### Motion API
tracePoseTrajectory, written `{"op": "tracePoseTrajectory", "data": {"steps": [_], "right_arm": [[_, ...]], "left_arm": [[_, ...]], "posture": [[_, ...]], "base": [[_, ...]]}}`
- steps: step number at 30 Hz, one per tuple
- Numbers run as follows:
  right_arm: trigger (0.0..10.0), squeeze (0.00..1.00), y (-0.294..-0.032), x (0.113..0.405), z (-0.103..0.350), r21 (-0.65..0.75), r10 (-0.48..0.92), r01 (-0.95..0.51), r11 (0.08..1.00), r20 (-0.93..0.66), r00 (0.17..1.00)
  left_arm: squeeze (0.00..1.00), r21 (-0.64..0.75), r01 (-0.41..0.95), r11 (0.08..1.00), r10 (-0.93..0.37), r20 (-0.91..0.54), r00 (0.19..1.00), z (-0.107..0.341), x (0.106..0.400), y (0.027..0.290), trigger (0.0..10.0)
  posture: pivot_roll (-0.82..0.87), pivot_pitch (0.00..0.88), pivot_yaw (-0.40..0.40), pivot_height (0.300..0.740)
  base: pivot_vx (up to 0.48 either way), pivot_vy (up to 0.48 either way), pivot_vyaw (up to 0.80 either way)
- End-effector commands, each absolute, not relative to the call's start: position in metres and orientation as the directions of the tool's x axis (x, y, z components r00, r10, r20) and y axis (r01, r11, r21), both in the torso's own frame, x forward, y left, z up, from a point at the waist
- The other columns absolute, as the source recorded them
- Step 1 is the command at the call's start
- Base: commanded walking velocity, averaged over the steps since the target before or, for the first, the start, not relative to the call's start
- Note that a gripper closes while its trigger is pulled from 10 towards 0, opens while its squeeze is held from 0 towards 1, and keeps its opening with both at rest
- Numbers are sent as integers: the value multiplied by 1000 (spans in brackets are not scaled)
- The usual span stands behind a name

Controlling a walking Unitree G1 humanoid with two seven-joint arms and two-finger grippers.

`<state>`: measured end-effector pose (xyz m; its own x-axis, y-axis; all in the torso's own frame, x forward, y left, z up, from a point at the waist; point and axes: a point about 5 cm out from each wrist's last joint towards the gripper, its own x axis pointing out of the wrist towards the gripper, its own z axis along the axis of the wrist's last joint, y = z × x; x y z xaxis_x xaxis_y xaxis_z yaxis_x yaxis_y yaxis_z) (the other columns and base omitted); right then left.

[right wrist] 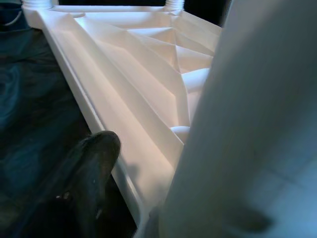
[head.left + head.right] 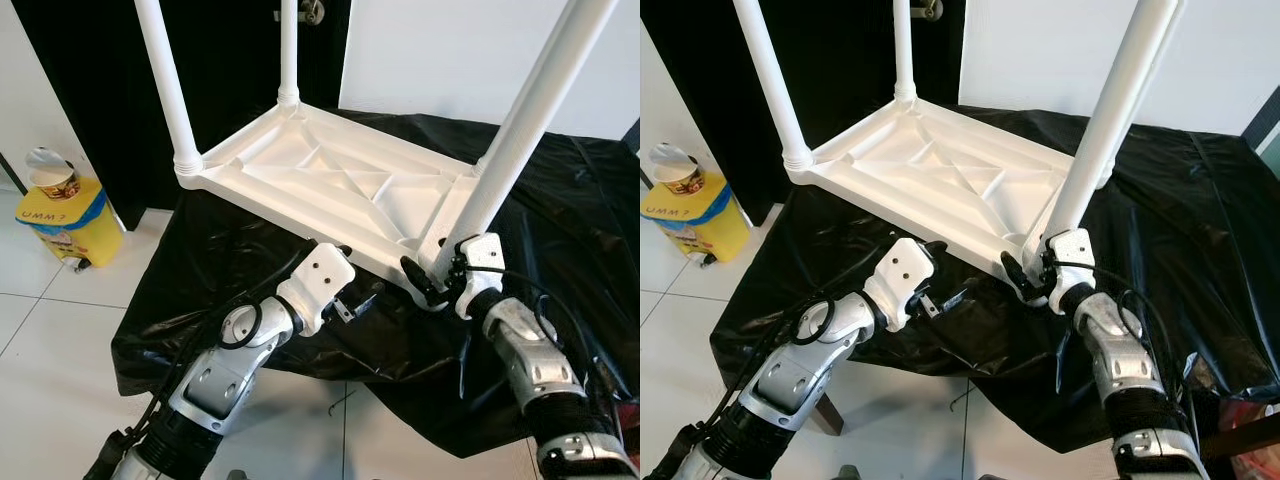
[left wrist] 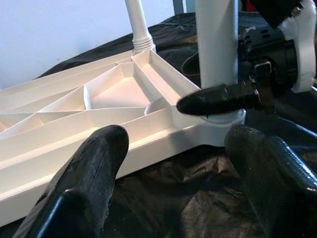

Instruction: Building children table

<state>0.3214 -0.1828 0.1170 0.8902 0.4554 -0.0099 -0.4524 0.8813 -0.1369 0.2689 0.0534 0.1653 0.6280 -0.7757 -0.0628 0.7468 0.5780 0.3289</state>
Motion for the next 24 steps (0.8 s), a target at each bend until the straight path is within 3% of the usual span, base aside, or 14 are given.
{"op": "tracePoseTrajectory", "data": {"steps": [1,2,14,15,16,24], "right_arm": [[2941,0,-175,323,116,-143,499,-498,855,-27,866],[0,0,-175,323,113,-134,505,-505,853,-39,862],[0,0,-178,318,100,-109,523,-530,841,-89,848],[4314,0,-180,317,98,-104,515,-523,846,-95,852],[10000,0,-181,317,96,-97,499,-507,857,-96,861],[10000,0,-181,316,90,-140,350,-357,924,-74,934]], "left_arm": [[0,335,770,543,-797,-84,598,163,268,50,10000],[0,335,770,543,-797,-84,599,163,268,51,10000],[0,336,772,540,-798,-87,596,162,267,51,10000],[0,337,775,535,-801,-88,592,162,267,50,10000],[0,338,779,529,-805,-89,586,162,267,49,10000],[0,344,784,516,-813,-93,575,162,267,48,10000]], "posture": [[133,20,-105,740],[136,18,-106,740],[130,6,-98,740],[129,3,-95,740],[124,0,-90,740],[128,0,-82,740]], "base": [[0,0,0],[0,0,0],[0,0,0],[0,0,0],[0,0,0],[0,0,0]]}}
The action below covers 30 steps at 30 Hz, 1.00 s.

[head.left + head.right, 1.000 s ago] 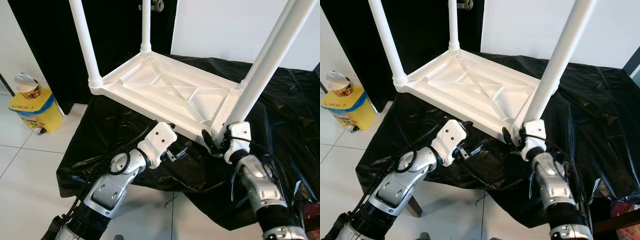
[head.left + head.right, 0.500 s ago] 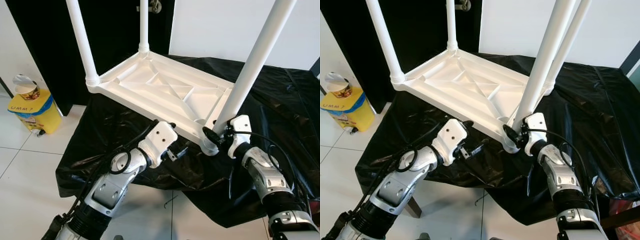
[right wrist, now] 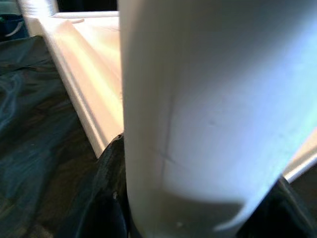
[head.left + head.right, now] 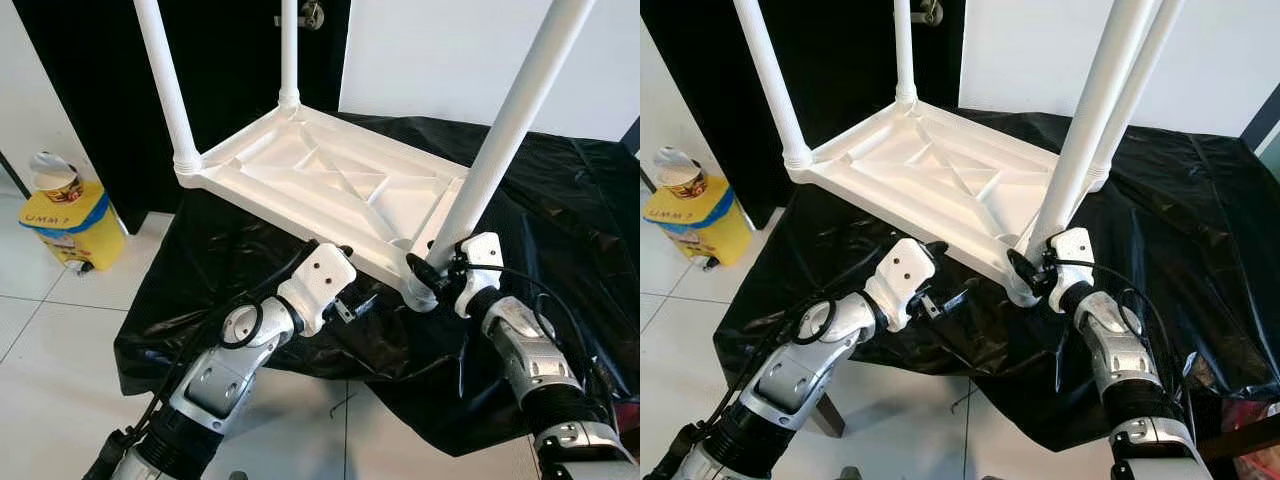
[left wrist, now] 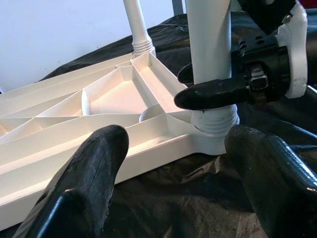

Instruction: Building children table

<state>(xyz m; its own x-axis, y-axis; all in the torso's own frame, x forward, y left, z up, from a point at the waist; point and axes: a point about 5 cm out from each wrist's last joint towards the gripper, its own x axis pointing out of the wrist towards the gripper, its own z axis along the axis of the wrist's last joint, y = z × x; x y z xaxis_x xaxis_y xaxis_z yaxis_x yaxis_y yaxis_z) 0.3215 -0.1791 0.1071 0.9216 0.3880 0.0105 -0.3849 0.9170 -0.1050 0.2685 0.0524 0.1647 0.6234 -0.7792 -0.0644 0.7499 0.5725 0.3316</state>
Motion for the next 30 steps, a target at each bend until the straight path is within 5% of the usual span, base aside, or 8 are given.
{"op": "tracePoseTrajectory", "data": {"steps": [1,15,30], "right_arm": [[10000,0,-181,316,90,-140,350,-357,924,-74,934],[10000,0,-160,305,76,-24,-94,92,995,-71,993],[10000,0,-144,301,81,-32,-126,125,992,-21,992]], "left_arm": [[0,344,784,516,-813,-93,575,162,267,48,10000],[0,352,786,508,-813,-104,572,162,264,51,10000],[0,359,780,512,-809,-103,579,163,265,53,10000]], "posture": [[128,0,-82,740],[154,0,-72,740],[159,0,-72,740]], "base": [[0,0,0],[0,0,0],[0,0,0]]}}
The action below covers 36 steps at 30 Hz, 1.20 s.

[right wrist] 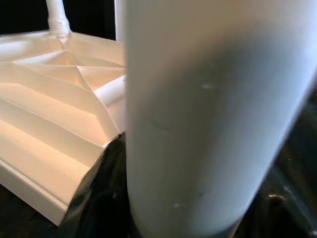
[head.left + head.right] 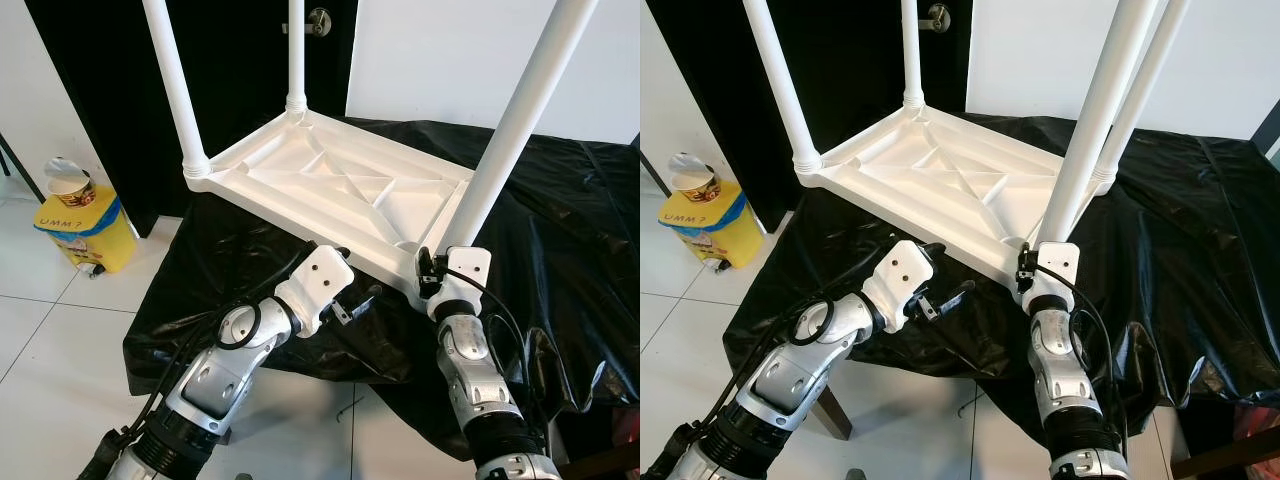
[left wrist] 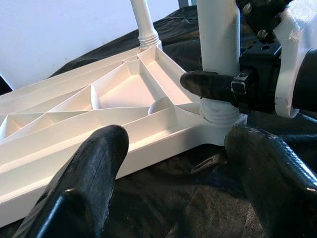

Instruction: Building children table

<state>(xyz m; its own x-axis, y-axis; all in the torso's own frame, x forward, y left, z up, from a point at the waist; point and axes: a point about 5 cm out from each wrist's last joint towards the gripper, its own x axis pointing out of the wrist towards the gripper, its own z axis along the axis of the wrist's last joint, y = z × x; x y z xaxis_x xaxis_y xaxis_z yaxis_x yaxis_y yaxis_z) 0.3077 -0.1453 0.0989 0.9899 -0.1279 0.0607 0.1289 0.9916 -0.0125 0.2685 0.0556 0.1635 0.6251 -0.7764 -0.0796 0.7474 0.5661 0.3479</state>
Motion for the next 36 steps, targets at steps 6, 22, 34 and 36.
{"op": "tracePoseTrajectory", "data": {"steps": [6,22,34,36], "right_arm": [[10000,1000,-141,301,95,-7,-17,17,1000,64,998],[10000,0,-174,305,115,-97,432,-424,901,89,897],[6353,0,-167,312,97,-129,575,-574,809,-35,818],[0,0,-165,314,95,-128,581,-581,804,-40,813]], "left_arm": [[0,357,777,518,-806,-99,583,163,265,51,10000],[0,345,782,519,-809,-96,579,163,265,49,10000],[0,338,776,532,-793,-123,597,152,263,54,10000],[0,339,776,532,-792,-123,598,152,262,53,10000]], "posture": [[154,7,-74,740],[134,21,-75,740],[146,28,-91,740],[149,28,-91,740]], "base": [[0,0,0],[0,0,0],[0,0,0],[0,0,0]]}}
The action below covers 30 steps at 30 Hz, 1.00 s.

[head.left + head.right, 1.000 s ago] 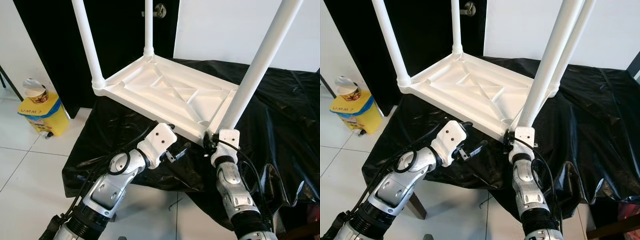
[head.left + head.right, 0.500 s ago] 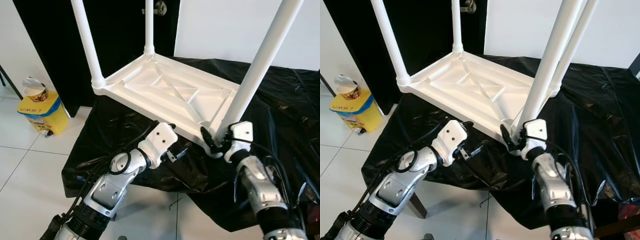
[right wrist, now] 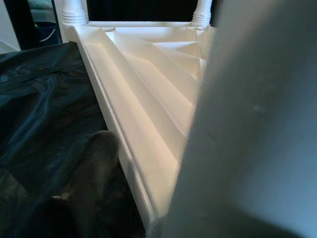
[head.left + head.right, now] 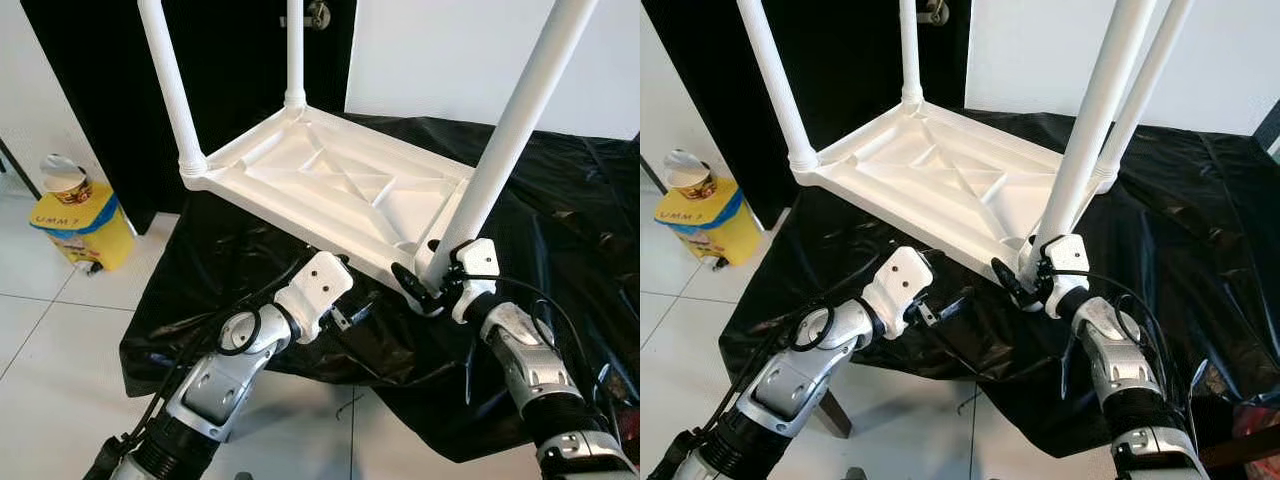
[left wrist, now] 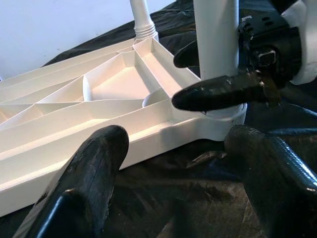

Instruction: Building children table

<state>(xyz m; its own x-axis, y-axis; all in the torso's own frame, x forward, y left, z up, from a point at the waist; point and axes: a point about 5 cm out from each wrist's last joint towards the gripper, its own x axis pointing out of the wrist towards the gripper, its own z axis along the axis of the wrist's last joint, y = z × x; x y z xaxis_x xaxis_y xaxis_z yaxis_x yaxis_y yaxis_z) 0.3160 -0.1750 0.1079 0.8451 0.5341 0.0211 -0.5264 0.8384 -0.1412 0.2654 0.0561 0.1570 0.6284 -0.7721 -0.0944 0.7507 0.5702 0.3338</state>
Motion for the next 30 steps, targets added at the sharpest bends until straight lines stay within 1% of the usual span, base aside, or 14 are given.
{"op": "tracePoseTrajectory", "data": {"steps": [1,10,11,17,22,24,25,27,28,30], "right_arm": [[0,0,-165,314,95,-128,581,-581,804,-40,813],[0,0,-163,322,95,-128,580,-581,803,-55,813],[10000,0,-165,323,93,-129,573,-576,807,-63,817],[10000,0,-169,324,89,-120,538,-544,830,-83,839],[10000,0,-168,321,86,-95,508,-512,854,-64,859],[10000,0,-169,319,82,-104,456,-461,882,-69,888],[10000,0,-169,319,82,-104,456,-461,882,-69,888],[10000,0,-171,317,79,-104,393,-398,912,-64,917],[10000,0,-171,317,79,-104,393,-398,912,-64,917],[10000,0,-171,312,79,-71,309,-310,948,-26,951]], "left_arm": [[0,339,776,532,-792,-123,598,152,262,53,10000],[0,343,772,535,-790,-121,601,154,264,53,10000],[0,343,772,536,-790,-121,602,154,263,53,10000],[0,342,772,536,-791,-118,601,154,263,52,10000],[0,340,773,535,-792,-116,599,154,263,51,10000],[0,337,778,530,-797,-116,593,153,262,49,10000],[0,337,778,530,-797,-116,593,153,262,49,10000],[0,332,784,525,-802,-114,586,153,262,47,10000],[0,332,784,525,-802,-114,586,153,262,47,10000],[0,327,791,517,-810,-112,576,152,261,43,10000]], "posture": [[149,28,-91,740],[152,26,-95,740],[150,27,-95,740],[146,29,-96,740],[139,28,-96,740],[126,24,-93,740],[126,24,-93,740],[118,22,-90,740],[118,22,-90,740],[105,26,-86,740]], "base": [[0,0,0],[0,0,0],[0,0,0],[0,0,0],[0,0,0],[0,0,0],[0,0,0],[0,0,0],[0,0,0],[0,0,0]]}}
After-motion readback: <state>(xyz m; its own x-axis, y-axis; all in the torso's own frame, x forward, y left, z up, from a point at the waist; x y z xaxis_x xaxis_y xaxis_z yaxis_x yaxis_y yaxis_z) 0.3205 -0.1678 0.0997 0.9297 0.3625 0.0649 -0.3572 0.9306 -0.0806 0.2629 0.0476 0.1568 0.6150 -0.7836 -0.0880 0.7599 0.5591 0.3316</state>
